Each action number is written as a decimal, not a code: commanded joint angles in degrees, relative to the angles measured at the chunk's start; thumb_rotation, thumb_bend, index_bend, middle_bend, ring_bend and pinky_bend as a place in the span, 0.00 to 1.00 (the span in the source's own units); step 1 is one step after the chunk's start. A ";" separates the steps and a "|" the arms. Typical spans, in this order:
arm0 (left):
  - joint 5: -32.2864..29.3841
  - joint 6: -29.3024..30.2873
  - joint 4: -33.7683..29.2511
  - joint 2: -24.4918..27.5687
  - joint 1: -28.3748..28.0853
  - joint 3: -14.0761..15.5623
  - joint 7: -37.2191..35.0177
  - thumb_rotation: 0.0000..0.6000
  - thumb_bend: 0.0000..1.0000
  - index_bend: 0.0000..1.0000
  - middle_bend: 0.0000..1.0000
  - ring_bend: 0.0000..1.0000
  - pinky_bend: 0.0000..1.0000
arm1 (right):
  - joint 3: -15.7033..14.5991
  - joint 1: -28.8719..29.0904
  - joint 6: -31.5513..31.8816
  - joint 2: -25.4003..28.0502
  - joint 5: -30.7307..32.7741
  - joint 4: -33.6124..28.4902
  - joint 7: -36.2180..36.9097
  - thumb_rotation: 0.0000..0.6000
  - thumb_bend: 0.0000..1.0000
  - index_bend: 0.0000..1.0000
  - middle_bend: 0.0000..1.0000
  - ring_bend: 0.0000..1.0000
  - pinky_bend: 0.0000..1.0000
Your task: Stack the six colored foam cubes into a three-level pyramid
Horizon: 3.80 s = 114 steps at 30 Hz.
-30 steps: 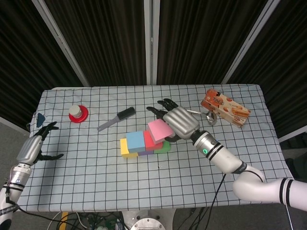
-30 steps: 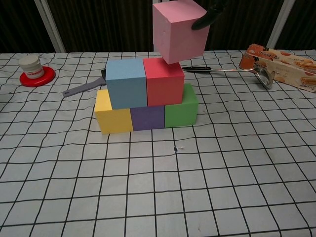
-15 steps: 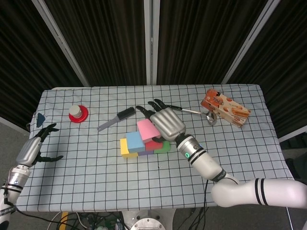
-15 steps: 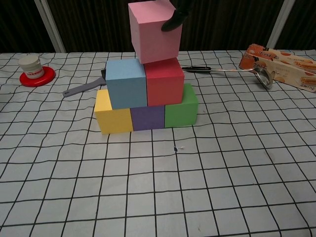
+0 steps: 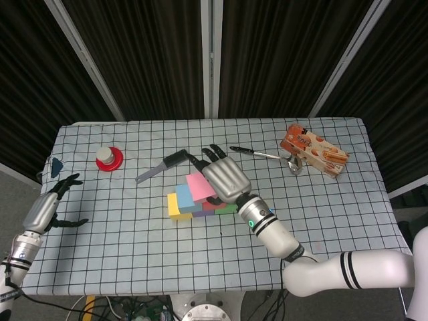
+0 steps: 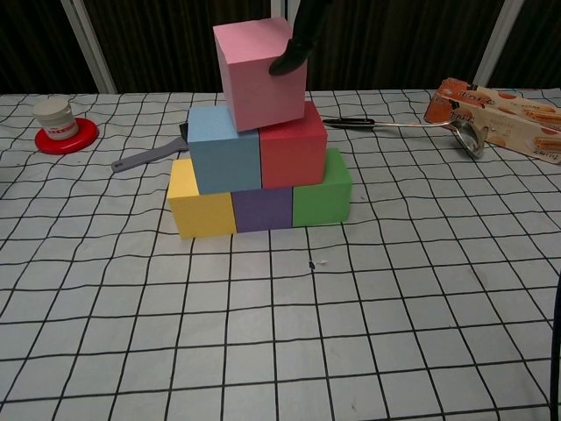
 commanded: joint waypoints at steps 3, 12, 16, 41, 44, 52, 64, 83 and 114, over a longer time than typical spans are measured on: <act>-0.25 -0.68 0.56 -0.21 -0.05 0.11 -0.80 1.00 0.01 0.07 0.17 0.09 0.20 | 0.10 0.56 3.05 -0.66 1.52 -1.11 -1.54 1.00 0.17 0.00 0.45 0.08 0.00; 0.01 -1.16 1.20 -0.27 -0.25 0.22 -1.85 1.00 0.01 0.07 0.17 0.09 0.20 | 2.06 2.26 5.74 -1.30 9.24 -2.18 -3.12 1.00 0.18 0.00 0.47 0.10 0.00; -0.03 -1.58 1.37 -0.32 -0.33 0.34 -2.01 1.00 0.01 0.07 0.17 0.09 0.20 | 2.62 2.86 5.41 -1.41 10.68 -2.24 -2.96 1.00 0.18 0.00 0.47 0.10 0.00; -0.11 -2.26 1.50 -0.48 -0.56 0.39 -2.08 1.00 0.01 0.07 0.17 0.09 0.20 | 3.37 5.63 5.68 -1.90 16.37 -2.40 -2.44 1.00 0.19 0.00 0.48 0.10 0.00; -0.21 -2.40 1.71 -0.57 -0.57 0.40 -2.07 1.00 0.01 0.07 0.17 0.09 0.20 | 3.27 5.83 6.27 -2.30 16.37 -2.30 -2.57 1.00 0.20 0.00 0.48 0.10 0.00; -0.21 -2.51 2.11 -0.72 -0.57 0.44 -2.41 1.00 0.01 0.07 0.17 0.09 0.20 | 2.88 6.40 6.95 -3.41 17.08 -1.54 -3.19 1.00 0.20 0.00 0.49 0.10 0.00; -0.09 -2.44 2.64 -0.86 -0.48 0.51 -3.10 1.00 0.01 0.07 0.17 0.09 0.20 | 3.11 6.58 7.69 -4.52 17.00 -0.95 -3.05 1.00 0.20 0.00 0.49 0.10 0.00; 0.01 -2.56 3.19 -1.06 -0.47 0.65 -3.61 1.00 0.01 0.07 0.17 0.09 0.20 | 3.17 6.47 8.28 -5.15 17.24 -0.67 -3.62 1.00 0.20 0.00 0.49 0.10 0.00; 0.16 -2.45 3.32 -1.13 -0.55 0.64 -3.85 1.00 0.01 0.07 0.17 0.09 0.20 | 4.30 6.94 10.68 -5.88 19.60 -1.72 -5.55 1.00 0.21 0.00 0.49 0.11 0.00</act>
